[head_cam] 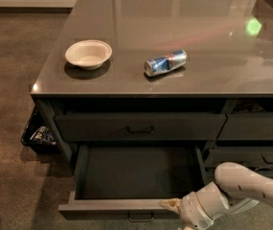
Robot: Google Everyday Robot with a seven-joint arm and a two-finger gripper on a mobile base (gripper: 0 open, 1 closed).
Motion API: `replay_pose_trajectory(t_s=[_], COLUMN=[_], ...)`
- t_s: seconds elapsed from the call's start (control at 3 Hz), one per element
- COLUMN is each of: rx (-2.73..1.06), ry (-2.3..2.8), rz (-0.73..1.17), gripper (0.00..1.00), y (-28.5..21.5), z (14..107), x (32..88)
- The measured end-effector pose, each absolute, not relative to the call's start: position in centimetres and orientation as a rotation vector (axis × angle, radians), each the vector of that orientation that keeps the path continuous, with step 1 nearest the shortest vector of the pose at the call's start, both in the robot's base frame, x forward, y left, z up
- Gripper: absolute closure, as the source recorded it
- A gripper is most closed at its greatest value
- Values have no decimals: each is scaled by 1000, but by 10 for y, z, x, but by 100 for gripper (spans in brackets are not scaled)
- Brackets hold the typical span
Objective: Close middle drawer
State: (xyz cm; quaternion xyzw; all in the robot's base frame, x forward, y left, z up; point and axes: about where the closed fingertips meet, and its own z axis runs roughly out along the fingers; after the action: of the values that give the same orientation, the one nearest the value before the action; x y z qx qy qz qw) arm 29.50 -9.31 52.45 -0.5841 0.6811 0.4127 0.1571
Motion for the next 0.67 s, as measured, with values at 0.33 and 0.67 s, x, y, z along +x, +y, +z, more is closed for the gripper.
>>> replay_pose_trajectory(t_s=[0.33,0.67], rx=[-1671,-1681], ry=[1894,1864], rz=[1190,1195], gripper=[0,0], y=[-91,-91], z=[506,497], x=[291,286])
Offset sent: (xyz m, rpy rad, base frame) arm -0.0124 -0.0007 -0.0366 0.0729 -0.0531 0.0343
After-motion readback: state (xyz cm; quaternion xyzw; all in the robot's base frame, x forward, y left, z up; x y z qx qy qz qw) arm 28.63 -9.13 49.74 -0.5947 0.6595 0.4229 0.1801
